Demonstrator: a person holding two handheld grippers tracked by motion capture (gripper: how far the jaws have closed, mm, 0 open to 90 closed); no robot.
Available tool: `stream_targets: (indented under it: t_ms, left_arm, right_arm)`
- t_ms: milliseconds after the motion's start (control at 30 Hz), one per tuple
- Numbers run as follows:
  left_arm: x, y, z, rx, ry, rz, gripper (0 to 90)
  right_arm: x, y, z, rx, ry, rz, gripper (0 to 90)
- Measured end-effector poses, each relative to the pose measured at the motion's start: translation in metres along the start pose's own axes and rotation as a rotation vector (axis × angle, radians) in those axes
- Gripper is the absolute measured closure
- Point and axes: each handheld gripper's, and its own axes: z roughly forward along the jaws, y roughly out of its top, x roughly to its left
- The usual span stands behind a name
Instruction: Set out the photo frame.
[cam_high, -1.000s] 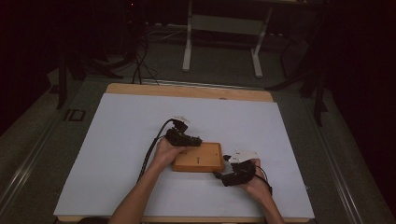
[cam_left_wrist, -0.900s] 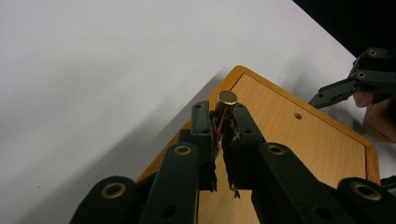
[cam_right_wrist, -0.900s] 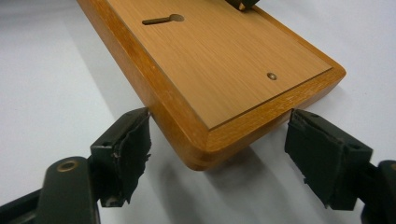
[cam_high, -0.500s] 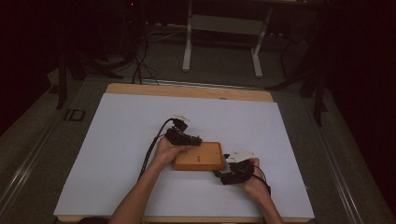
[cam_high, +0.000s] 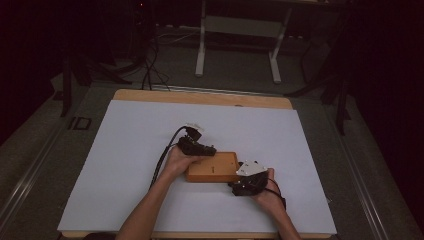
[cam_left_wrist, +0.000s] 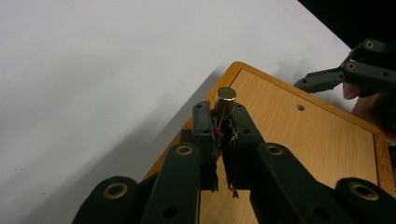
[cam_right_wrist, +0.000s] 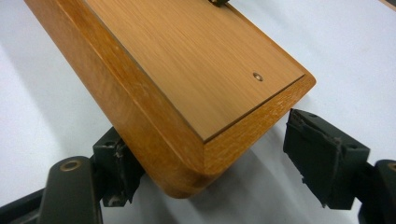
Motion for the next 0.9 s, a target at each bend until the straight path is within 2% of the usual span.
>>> stream_targets:
  t_ms: [133, 300, 367, 533, 667, 800, 900]
  left_arm:
    - [-0.002, 0.0, -0.001, 0.014, -0.002, 0.016, 84.4]
    - [-0.002, 0.001, -0.001, 0.03, -0.025, 0.022, 84.7]
    - [-0.003, 0.001, -0.001, 0.042, -0.026, 0.03, 84.8]
    - [-0.001, 0.0, -0.001, 0.058, -0.067, 0.019, 84.7]
    - [0.001, -0.002, -0.001, 0.058, -0.104, -0.001, 84.5]
    - [0.0, -0.002, -0.001, 0.061, -0.11, -0.008, 84.0]
    - [-0.001, -0.002, 0.0, 0.066, -0.103, 0.004, 82.6]
  right_arm:
    - [0.002, 0.001, -0.002, -0.013, -0.029, -0.014, 24.5]
    - [0.004, 0.006, -0.011, -0.076, -0.03, -0.025, 27.4]
    - [0.005, 0.006, -0.013, -0.078, -0.031, -0.034, 27.4]
    - [0.005, 0.006, -0.014, -0.086, -0.03, -0.041, 28.9]
    - [0.001, 0.005, -0.017, -0.104, -0.03, -0.02, 32.6]
    - [0.003, 0.006, -0.019, -0.119, -0.034, -0.025, 33.5]
    - [0.003, 0.008, -0.022, -0.141, -0.028, -0.032, 36.6]
